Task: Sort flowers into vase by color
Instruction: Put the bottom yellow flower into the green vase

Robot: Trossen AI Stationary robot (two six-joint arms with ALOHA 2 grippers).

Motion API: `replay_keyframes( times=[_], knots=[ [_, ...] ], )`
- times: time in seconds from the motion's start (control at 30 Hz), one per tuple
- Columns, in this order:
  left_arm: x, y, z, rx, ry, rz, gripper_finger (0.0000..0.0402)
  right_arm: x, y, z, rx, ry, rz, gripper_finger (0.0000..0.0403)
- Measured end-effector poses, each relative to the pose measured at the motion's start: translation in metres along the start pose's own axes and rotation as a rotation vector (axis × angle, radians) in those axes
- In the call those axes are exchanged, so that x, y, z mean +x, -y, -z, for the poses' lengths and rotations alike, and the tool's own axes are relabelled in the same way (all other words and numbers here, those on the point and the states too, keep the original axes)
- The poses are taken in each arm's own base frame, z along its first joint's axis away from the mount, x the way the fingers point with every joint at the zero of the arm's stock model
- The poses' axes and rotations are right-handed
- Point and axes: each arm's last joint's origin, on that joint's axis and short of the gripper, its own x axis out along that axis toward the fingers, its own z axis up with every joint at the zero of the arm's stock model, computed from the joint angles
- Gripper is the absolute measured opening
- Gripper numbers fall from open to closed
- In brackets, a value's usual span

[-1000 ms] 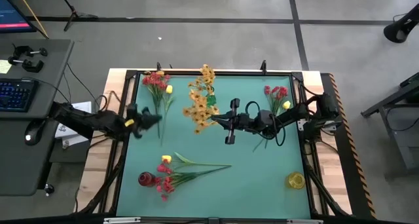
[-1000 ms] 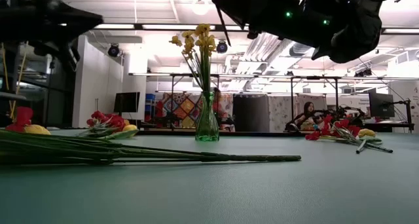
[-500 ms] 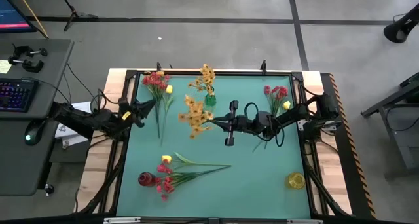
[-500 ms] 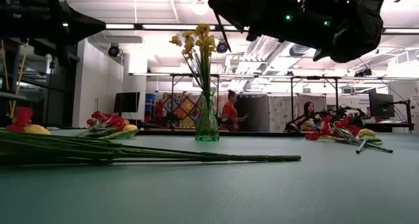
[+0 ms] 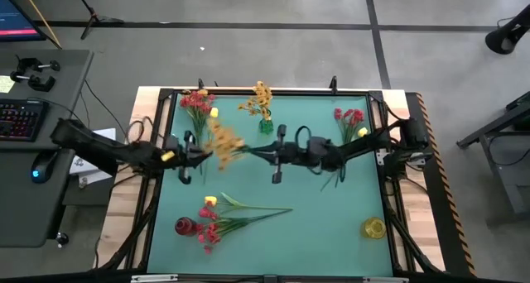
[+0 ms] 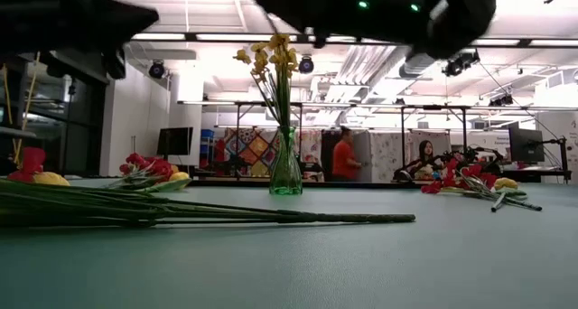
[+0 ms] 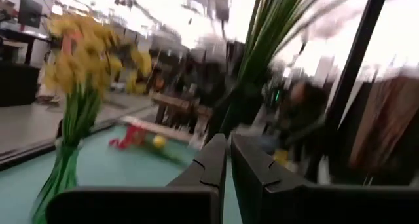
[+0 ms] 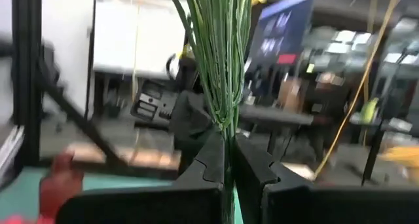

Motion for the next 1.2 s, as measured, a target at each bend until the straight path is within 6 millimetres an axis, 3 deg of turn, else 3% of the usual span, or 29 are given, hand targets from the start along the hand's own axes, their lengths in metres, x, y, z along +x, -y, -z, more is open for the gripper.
replay_keyframes(
  times=[0.2,0.43,0.57,0.73,1.0,1.2],
  knots=[
    [0.031,0.013,0.004,0.152,-0.077,0.009,0.0040,0.024,-0.006,-0.010,-0.044,-0.145,-0.012,0.0000],
    [0.074,0.038,-0.001,0.298,-0.116,0.053,0.0123,0.025,-0.012,-0.013,-0.045,-0.135,0.002,0.0000],
    [0.088,0.044,-0.001,0.304,-0.128,0.052,0.0162,0.024,-0.016,-0.014,-0.046,-0.133,-0.009,0.0000],
    [0.090,0.046,-0.004,0.287,-0.109,0.069,0.0186,0.023,-0.026,-0.016,-0.075,-0.129,-0.024,0.0000],
    [0.080,0.056,-0.022,0.277,-0.004,0.120,0.0189,0.022,-0.031,-0.020,-0.119,-0.116,0.024,0.0000],
    [0.078,0.059,-0.024,0.276,0.004,0.135,0.0189,0.022,-0.031,-0.022,-0.105,-0.087,0.000,0.0000]
  ],
)
